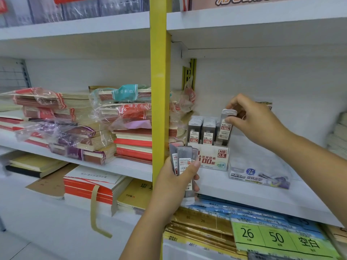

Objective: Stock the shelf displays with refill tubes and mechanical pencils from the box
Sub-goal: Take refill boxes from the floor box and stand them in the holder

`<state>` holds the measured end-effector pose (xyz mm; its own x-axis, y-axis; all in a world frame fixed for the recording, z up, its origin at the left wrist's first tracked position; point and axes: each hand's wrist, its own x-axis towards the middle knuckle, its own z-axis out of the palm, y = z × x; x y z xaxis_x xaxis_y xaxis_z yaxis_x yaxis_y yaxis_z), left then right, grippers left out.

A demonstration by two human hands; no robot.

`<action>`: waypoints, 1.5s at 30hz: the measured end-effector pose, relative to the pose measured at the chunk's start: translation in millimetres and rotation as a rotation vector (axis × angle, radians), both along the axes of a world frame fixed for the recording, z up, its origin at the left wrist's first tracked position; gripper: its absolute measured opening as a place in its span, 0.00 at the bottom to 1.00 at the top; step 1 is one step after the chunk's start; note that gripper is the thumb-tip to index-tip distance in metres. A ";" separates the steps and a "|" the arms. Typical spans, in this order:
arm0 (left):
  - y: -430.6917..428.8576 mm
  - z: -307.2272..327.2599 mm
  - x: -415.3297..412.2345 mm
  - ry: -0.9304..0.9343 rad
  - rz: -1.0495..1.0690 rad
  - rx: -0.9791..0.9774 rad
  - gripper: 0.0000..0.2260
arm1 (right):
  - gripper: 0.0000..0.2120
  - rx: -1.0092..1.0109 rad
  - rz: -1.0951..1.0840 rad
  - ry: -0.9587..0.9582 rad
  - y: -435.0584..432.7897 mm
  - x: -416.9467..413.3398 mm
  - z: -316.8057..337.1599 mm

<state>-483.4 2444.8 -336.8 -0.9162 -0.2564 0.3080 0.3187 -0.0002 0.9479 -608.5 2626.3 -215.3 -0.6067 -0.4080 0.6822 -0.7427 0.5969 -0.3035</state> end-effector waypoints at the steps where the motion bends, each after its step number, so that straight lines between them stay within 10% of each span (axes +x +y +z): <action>1: -0.8 0.4 -0.1 0.006 0.000 0.000 0.09 | 0.10 -0.015 0.003 -0.012 -0.1 -2.0 -1.1; 14: 0.7 -2.8 -4.0 0.001 0.008 0.017 0.11 | 0.13 0.044 -0.228 0.009 -4.1 -17.1 -32.7; 19: 1.2 -2.1 -1.4 -0.008 -0.020 0.108 0.09 | 0.11 -0.214 -0.070 0.032 -0.8 31.8 -55.0; 30: 20.3 -4.6 0.5 0.045 -0.043 0.303 0.13 | 0.14 -0.163 0.259 -0.566 -17.2 105.6 -119.8; 45: 14.4 -2.9 5.3 0.031 -0.291 0.329 0.17 | 0.09 -0.454 0.235 -0.686 -6.7 91.3 -108.3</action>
